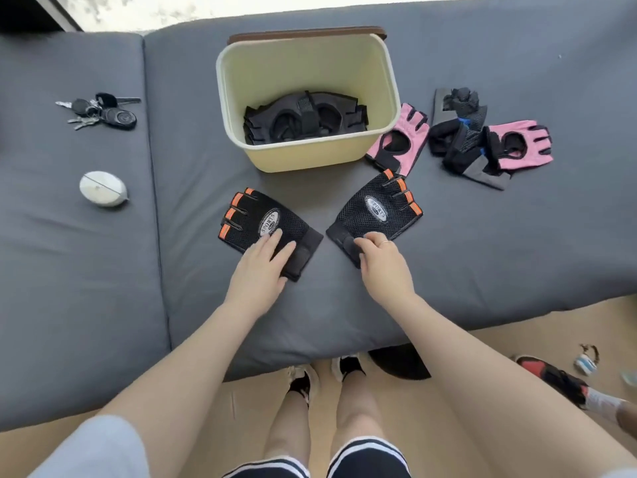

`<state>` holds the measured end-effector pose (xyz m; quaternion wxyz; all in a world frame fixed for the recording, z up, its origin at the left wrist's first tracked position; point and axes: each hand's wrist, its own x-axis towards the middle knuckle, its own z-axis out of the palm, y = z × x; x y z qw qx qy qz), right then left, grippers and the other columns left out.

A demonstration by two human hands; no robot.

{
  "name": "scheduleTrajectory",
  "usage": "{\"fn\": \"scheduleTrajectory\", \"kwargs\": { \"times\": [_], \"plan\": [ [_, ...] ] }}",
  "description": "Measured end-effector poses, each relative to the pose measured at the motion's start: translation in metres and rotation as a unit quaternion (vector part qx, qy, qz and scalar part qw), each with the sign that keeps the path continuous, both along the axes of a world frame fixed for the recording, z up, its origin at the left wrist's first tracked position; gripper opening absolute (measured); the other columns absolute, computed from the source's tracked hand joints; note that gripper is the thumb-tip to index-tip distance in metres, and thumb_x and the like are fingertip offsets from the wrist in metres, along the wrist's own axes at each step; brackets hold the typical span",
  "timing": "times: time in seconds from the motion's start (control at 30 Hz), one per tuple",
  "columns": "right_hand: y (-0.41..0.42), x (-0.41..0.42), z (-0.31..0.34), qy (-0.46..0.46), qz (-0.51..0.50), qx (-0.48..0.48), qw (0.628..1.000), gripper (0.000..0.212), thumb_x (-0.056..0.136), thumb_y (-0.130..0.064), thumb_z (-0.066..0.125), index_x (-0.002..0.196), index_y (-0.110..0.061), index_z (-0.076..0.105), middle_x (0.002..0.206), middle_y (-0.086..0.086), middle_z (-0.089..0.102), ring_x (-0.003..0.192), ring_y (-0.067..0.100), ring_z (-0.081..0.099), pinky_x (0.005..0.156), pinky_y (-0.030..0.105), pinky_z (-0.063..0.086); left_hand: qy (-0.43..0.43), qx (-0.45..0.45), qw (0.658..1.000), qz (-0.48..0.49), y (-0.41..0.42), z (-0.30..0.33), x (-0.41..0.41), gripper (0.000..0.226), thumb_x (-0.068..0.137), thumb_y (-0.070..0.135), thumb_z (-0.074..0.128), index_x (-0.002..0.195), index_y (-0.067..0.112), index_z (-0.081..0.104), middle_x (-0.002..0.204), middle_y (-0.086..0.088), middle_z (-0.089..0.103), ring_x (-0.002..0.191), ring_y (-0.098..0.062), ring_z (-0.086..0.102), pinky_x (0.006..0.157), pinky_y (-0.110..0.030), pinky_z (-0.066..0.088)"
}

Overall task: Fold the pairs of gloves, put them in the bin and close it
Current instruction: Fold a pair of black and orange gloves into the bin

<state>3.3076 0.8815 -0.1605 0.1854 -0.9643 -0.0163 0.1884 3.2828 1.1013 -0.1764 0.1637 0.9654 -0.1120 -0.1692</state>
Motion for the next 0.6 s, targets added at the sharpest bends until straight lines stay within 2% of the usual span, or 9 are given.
{"fn": "scheduleTrajectory", "kwargs": {
  "times": [0.07,0.13,0.27,0.37,0.43,0.5,0.6],
  "plan": [
    [0.005,0.006,-0.011,-0.004,0.002,-0.018,1.0,0.038,0.094,-0.007,0.04,0.131,-0.012,0.047,0.136,0.008,0.044,0.111,0.034,0.045,0.086,0.042,0.043,0.016,0.045,0.997,-0.059,0.002,-0.008,0.012,0.075,0.048,0.016,0.09,0.116,0.007,0.062,0.124,-0.025,0.058,0.103,-0.043,0.061,0.08,-0.05,0.053],
    [0.01,0.011,-0.018,-0.001,-0.018,-0.003,1.0,0.043,0.093,-0.004,0.041,0.135,-0.014,0.043,0.133,0.01,0.044,0.109,0.034,0.044,0.086,0.043,0.044,0.015,0.08,0.993,-0.088,0.003,-0.011,0.02,0.076,0.041,0.024,0.093,0.111,0.01,0.066,0.116,-0.023,0.063,0.091,-0.04,0.066,0.063,-0.043,0.057],
    [0.013,0.015,-0.026,0.005,-0.004,0.026,1.0,0.048,0.089,-0.004,0.049,0.135,-0.017,0.045,0.123,0.012,0.046,0.103,0.034,0.049,0.085,0.04,0.046,0.016,0.127,0.986,-0.108,-0.001,-0.013,0.025,0.073,0.044,0.038,0.09,0.11,0.015,0.068,0.113,-0.019,0.066,0.081,-0.034,0.066,0.046,-0.029,0.051],
    [0.014,0.009,-0.026,0.029,-0.003,0.038,0.999,0.047,0.09,-0.01,0.051,0.136,-0.018,0.043,0.122,0.01,0.045,0.1,0.033,0.053,0.085,0.038,0.044,0.018,0.15,0.986,-0.067,-0.009,-0.016,0.027,0.07,0.052,0.047,0.083,0.113,0.017,0.066,0.121,-0.014,0.063,0.076,-0.031,0.064,0.04,-0.024,0.046],
    [0.019,-0.001,-0.026,0.047,-0.014,0.051,0.997,0.048,0.091,-0.011,0.051,0.137,-0.019,0.041,0.121,0.009,0.044,0.097,0.032,0.054,0.086,0.037,0.044,0.016,0.164,0.986,-0.013,-0.02,-0.016,0.028,0.069,0.058,0.053,0.078,0.116,0.018,0.064,0.128,-0.011,0.059,0.074,-0.028,0.063,0.04,-0.021,0.044],
    [0.024,-0.012,-0.024,0.047,-0.019,0.067,0.996,0.048,0.091,-0.008,0.05,0.137,-0.02,0.042,0.121,0.008,0.044,0.094,0.031,0.055,0.085,0.035,0.044,0.046,0.166,0.984,0.045,-0.03,-0.005,0.029,0.069,0.069,0.053,0.07,0.126,0.018,0.056,0.14,-0.011,0.048,0.083,-0.028,0.061,0.045,-0.023,0.045],
    [0.025,-0.018,-0.022,0.028,-0.011,0.061,0.998,0.045,0.09,-0.005,0.05,0.132,-0.02,0.049,0.117,0.008,0.046,0.086,0.031,0.056,0.079,0.033,0.047,0.068,0.087,0.988,0.112,-0.036,-0.004,0.027,0.061,0.09,0.034,0.054,0.142,0.013,0.031,0.154,-0.014,0.018,0.116,-0.037,0.044,0.074,-0.038,0.051]
  ]
}}
